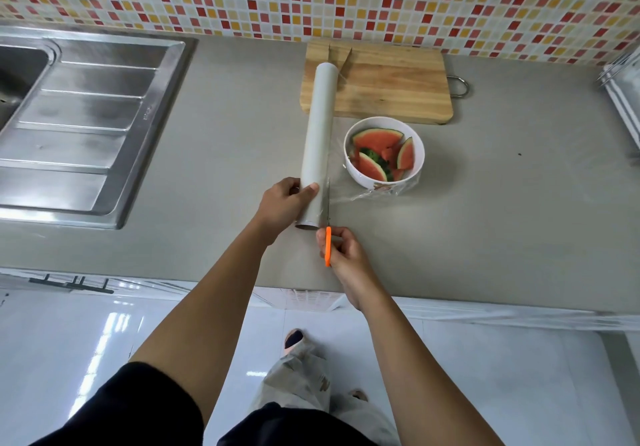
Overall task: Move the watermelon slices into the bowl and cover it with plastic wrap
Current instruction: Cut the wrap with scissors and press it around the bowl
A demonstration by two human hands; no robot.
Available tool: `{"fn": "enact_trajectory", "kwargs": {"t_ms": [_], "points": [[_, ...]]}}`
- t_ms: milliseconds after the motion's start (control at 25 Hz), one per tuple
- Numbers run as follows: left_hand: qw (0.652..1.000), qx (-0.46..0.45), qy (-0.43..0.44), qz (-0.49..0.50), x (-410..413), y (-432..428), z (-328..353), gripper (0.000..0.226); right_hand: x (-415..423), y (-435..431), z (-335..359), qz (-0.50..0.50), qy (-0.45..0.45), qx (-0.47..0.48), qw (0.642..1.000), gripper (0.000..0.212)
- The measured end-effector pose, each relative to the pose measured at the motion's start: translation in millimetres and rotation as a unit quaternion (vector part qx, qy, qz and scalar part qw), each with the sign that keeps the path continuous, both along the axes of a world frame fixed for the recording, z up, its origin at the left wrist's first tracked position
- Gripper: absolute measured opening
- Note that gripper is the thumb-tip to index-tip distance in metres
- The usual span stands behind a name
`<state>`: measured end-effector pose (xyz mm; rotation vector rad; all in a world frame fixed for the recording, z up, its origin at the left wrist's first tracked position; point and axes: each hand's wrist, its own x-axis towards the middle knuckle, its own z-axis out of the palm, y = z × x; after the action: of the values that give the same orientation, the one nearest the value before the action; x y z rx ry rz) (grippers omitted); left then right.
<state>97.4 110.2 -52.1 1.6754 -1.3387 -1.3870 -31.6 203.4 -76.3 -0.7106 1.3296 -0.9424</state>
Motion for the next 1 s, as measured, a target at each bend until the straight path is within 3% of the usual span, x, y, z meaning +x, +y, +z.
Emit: {"fn": "enact_trajectory", "kwargs": {"t_ms": [320,560,1000], "points": [[1.0,-0.003,0.001,0.016,-6,4,2,0.035,-1,-16,1,0.0,0.03,-0.012,0.999,0.046],[1.0,-0.001,0.002,0.018,-9,6,0,0.034,-11,-20,-3,-0.003,0.029,-0.031,0.999,0.018],[1.0,0.0,0.023,0.017,-9,8,1,0.033,-17,-49,8,-0.006,0.034,-0.034,0.999,0.016]]}}
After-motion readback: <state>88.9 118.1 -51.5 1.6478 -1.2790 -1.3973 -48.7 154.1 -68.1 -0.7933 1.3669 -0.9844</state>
